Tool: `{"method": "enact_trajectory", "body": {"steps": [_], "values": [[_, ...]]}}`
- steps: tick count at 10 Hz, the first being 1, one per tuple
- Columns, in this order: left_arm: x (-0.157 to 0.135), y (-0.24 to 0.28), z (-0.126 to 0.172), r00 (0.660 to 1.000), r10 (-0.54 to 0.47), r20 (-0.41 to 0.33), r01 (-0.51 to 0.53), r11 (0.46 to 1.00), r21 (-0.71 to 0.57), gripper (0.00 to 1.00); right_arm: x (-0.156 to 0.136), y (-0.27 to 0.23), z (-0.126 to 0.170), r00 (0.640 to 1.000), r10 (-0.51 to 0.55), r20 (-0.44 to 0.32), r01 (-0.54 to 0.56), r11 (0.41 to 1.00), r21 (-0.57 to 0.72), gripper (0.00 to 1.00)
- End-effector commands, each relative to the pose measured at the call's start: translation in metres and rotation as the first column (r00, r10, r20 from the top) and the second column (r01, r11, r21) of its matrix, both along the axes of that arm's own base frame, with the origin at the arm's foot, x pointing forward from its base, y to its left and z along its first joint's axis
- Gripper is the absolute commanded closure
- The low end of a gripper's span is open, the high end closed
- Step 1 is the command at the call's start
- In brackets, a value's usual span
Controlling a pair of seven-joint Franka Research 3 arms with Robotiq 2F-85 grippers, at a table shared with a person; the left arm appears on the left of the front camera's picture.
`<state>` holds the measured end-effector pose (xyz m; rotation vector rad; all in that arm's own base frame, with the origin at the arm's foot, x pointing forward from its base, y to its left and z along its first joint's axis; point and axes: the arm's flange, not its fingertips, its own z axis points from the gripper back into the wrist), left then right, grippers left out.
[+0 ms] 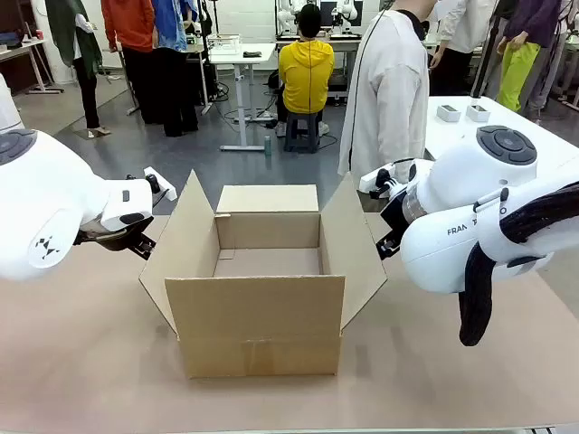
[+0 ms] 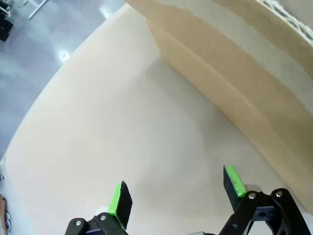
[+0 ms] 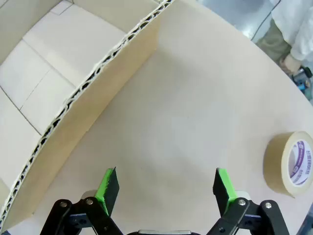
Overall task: Wrap the clocks to prevent damage.
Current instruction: Open the side flaps of the Package Box.
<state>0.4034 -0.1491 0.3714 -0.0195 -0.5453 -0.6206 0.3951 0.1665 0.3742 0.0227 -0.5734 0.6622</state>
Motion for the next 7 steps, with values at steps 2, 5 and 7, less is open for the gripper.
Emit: {"method": "enact_trajectory", "body": {"steps": [2,5,7], "values": [[0.0,0.0,0.0,1.0,0.0,0.0,0.0,1.0,0.0,0.0,0.0,0.0,0.0,1.0,0.0,0.0,0.0,1.0,0.0,0.0],[0.0,0.0,0.0,1.0,0.0,0.0,0.0,1.0,0.0,0.0,0.0,0.0,0.0,1.0,0.0,0.0,0.0,1.0,0.0,0.0],[0.0,0.0,0.0,1.0,0.0,0.0,0.0,1.0,0.0,0.0,0.0,0.0,0.0,1.0,0.0,0.0,0.0,1.0,0.0,0.0]]}}
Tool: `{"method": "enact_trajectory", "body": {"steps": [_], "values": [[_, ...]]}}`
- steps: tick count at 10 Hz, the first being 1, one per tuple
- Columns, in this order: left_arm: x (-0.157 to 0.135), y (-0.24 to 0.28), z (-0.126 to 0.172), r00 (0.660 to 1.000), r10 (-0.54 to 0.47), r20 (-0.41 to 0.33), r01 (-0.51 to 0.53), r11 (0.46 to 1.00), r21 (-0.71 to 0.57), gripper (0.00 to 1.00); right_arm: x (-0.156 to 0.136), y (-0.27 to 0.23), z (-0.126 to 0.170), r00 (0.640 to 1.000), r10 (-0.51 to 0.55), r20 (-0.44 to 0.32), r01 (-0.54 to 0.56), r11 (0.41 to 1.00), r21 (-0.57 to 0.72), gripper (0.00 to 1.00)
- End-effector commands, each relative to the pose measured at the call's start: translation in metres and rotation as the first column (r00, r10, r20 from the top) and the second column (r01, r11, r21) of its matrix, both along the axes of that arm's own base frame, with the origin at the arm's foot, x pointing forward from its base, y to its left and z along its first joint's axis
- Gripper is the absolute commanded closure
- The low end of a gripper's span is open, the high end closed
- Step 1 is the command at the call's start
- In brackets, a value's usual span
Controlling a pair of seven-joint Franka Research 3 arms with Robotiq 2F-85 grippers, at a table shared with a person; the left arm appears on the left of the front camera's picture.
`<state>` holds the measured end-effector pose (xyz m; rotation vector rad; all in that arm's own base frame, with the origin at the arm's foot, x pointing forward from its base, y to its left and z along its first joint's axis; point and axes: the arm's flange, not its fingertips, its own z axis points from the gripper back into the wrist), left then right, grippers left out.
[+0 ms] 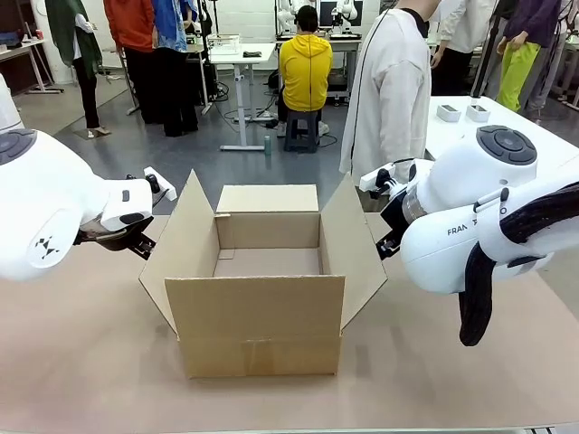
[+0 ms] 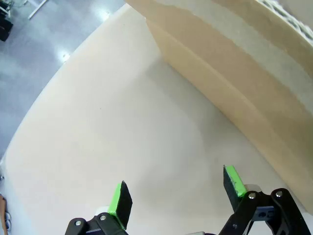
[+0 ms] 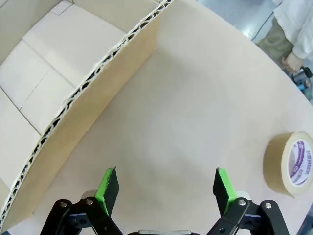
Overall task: Wrap the clocks to prevent damage.
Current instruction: Open the side flaps of the Package Box.
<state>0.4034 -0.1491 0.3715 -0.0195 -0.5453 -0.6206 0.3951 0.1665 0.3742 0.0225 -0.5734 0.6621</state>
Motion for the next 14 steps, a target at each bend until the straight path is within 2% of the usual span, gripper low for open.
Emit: {"method": "enact_trajectory", "body": {"steps": [1,5,6,9,10,12,13,14], "values": [[0.0,0.0,0.0,1.0,0.0,0.0,0.0,1.0,0.0,0.0,0.0,0.0,0.0,1.0,0.0,0.0,0.0,1.0,0.0,0.0],[0.0,0.0,0.0,1.0,0.0,0.0,0.0,1.0,0.0,0.0,0.0,0.0,0.0,1.0,0.0,0.0,0.0,1.0,0.0,0.0],[-0.008,0.002,0.023,1.0,-0.018,-0.005,0.018,0.996,0.092,0.0,-0.005,0.002,0.028,0.998,0.06,0.013,-0.06,0.998,-0.019,0.0],[-0.028,0.025,0.122,1.0,-0.021,0.008,0.018,0.969,0.246,0.0,-0.03,-0.028,0.142,0.999,0.039,0.031,-0.035,0.991,-0.127,0.0],[-0.037,0.032,0.159,0.999,-0.054,0.001,0.052,0.971,0.235,0.0,-0.047,-0.041,0.187,0.998,0.048,0.032,-0.042,0.987,-0.152,0.0],[-0.074,0.037,0.202,0.997,-0.065,0.034,0.056,0.971,0.232,0.0,-0.092,-0.049,0.247,0.995,0.085,0.044,-0.075,0.978,-0.193,0.0],[-0.085,0.039,0.219,0.998,-0.046,0.052,0.033,0.972,0.231,0.0,-0.107,-0.05,0.266,0.995,0.091,0.048,-0.081,0.981,-0.179,0.0],[-0.063,0.037,0.195,0.999,-0.034,0.036,0.024,0.969,0.245,0.0,-0.084,-0.049,0.233,0.998,0.043,0.054,-0.033,0.987,-0.159,0.0]]}}
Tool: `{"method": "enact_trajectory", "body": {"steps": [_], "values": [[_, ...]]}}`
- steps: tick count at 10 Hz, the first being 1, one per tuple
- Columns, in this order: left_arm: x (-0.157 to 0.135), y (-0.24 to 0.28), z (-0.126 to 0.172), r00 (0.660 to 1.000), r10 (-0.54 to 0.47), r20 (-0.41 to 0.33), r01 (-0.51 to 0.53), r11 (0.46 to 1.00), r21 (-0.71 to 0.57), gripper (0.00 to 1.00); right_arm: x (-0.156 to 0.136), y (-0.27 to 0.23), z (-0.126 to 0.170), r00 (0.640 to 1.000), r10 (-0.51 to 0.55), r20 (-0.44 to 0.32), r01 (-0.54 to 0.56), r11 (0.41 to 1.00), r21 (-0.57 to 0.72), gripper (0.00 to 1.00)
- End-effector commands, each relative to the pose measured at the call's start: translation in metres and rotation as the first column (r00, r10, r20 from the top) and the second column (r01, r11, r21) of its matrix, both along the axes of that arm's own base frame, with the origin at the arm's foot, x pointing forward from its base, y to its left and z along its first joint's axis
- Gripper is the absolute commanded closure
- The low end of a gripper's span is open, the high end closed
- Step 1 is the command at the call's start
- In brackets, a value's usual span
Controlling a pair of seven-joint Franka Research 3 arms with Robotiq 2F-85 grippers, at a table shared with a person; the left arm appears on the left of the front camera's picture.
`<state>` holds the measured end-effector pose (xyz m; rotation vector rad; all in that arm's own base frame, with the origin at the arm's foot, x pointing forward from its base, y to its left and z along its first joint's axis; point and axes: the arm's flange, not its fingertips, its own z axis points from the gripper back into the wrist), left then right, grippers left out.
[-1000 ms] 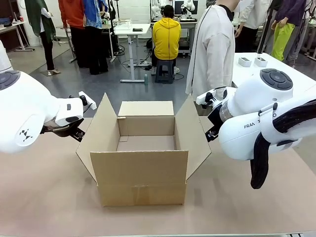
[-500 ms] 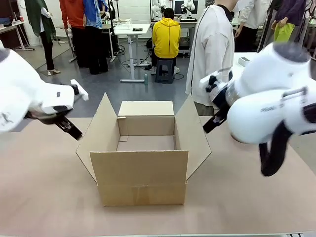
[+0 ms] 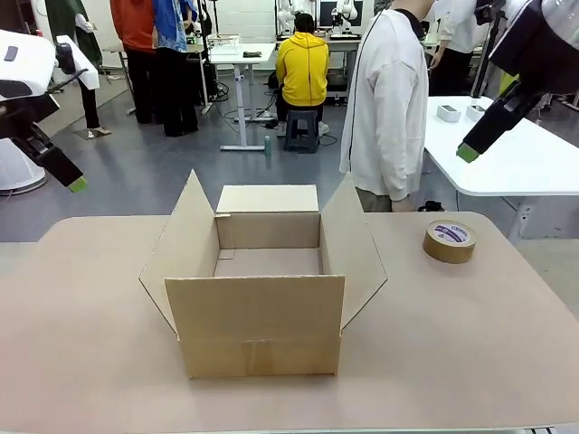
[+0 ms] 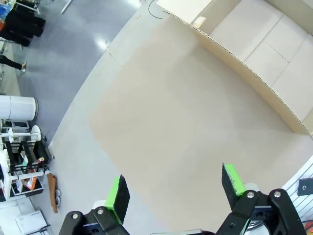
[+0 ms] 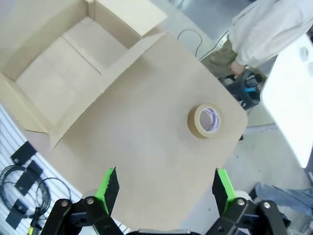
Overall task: Wrap the clocks to prevent damage.
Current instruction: Open the side flaps of the Package Box.
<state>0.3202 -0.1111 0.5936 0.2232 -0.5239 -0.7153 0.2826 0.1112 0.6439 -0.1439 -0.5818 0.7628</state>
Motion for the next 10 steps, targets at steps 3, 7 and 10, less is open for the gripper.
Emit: {"method": "enact_trajectory", "body": {"steps": [3,7,10], "values": [[0.021,-0.002,-0.027,1.0,0.003,-0.019,-0.002,1.0,0.001,0.0,0.028,0.006,-0.037,1.0,-0.015,-0.009,0.015,1.0,0.01,0.0],[0.034,0.034,-0.02,0.934,-0.344,-0.098,0.319,0.925,-0.208,0.0,0.061,-0.041,-0.04,0.937,0.331,-0.115,-0.273,0.895,0.352,0.0],[0.057,0.092,-0.014,0.828,-0.56,0.031,0.507,0.726,-0.465,0.0,0.091,-0.111,-0.039,0.878,0.472,0.083,-0.41,0.651,0.639,0.0]]}}
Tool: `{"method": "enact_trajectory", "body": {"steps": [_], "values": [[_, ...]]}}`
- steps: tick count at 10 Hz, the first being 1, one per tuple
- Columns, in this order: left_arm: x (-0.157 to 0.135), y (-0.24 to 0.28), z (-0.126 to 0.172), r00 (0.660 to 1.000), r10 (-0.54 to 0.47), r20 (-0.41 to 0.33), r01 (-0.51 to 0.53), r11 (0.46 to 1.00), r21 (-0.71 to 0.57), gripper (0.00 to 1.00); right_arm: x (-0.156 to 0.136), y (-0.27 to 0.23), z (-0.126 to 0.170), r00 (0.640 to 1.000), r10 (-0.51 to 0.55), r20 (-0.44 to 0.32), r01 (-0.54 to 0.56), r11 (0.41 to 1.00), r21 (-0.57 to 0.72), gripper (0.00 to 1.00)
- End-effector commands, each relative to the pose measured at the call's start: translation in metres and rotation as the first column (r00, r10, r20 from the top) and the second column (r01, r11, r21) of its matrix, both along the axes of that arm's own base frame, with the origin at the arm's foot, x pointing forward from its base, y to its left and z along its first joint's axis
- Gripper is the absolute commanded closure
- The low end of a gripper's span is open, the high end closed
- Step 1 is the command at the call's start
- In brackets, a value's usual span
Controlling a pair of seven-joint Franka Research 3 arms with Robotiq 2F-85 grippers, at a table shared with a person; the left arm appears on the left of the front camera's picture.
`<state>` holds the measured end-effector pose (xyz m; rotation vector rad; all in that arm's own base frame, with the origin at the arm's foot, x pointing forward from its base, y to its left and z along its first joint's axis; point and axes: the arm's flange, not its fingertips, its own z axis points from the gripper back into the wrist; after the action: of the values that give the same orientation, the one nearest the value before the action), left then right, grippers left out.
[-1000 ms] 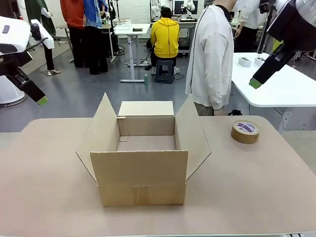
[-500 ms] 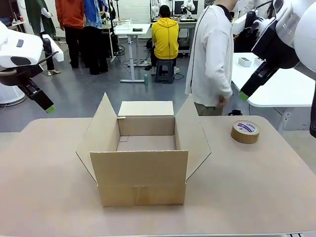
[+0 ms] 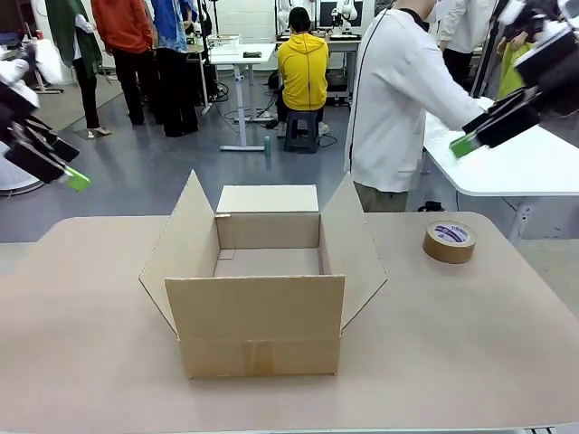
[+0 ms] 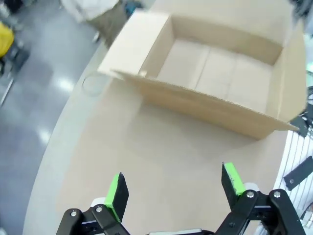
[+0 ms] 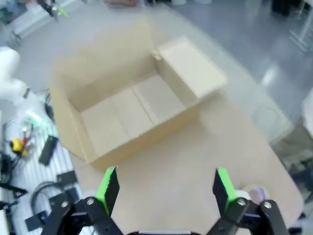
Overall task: Wrap the clocks to prevent damage.
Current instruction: Open the side flaps of the Package Box.
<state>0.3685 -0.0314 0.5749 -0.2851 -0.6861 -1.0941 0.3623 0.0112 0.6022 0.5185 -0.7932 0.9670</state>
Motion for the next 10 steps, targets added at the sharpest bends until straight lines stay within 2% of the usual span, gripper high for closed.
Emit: {"method": "enact_trajectory", "body": {"steps": [1,3,4,7,10], "values": [[0.013,0.025,-0.002,0.99,-0.107,-0.089,0.094,0.985,-0.143,0.0,0.017,-0.031,-0.005,0.993,0.101,-0.054,-0.091,0.982,0.165,0.0],[0.02,0.055,0.0,0.987,-0.126,-0.104,0.102,0.972,-0.211,0.0,0.02,-0.057,-0.014,0.995,0.092,-0.046,-0.08,0.973,0.215,0.0],[0.015,0.058,0.0,0.989,-0.129,-0.068,0.109,0.964,-0.243,0.0,0.015,-0.066,-0.014,0.995,0.096,-0.023,-0.089,0.972,0.217,0.0],[0.007,0.074,0.019,0.986,-0.117,-0.122,0.088,0.97,-0.226,0.0,-0.002,-0.077,-0.004,0.995,0.102,0.013,-0.103,0.99,0.098,0.0],[0.0,0.079,0.026,0.99,-0.1,-0.102,0.078,0.978,-0.195,0.0,-0.01,-0.081,-0.003,0.99,0.137,0.023,-0.138,0.99,0.043,0.0]]}}
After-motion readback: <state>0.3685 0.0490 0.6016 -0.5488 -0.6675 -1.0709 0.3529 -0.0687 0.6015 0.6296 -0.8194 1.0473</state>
